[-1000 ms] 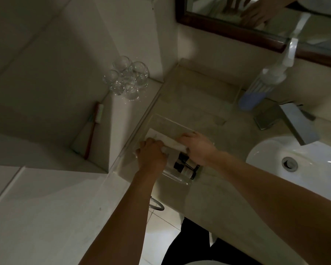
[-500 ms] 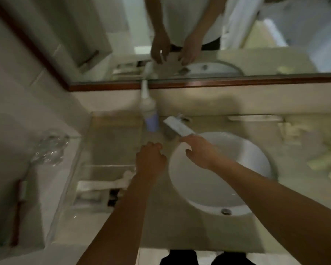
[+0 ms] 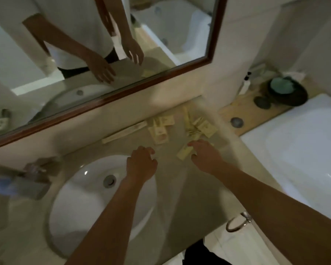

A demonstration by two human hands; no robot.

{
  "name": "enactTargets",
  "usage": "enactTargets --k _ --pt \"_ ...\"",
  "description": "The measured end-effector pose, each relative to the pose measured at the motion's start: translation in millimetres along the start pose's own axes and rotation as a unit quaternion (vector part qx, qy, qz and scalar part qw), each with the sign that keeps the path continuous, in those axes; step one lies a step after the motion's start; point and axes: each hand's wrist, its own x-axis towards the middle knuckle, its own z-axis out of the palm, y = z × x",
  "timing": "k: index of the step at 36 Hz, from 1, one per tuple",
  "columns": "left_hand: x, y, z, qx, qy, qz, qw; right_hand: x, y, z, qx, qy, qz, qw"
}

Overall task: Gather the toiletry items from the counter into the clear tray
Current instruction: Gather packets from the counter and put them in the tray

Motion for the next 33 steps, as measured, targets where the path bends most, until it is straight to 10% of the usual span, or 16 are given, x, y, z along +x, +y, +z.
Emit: enactTargets --k 33 --pt "90 93 124 0.038 -0.019 -0.07 0.997 63 122 32 -0.061 0.031 0.012 0.998"
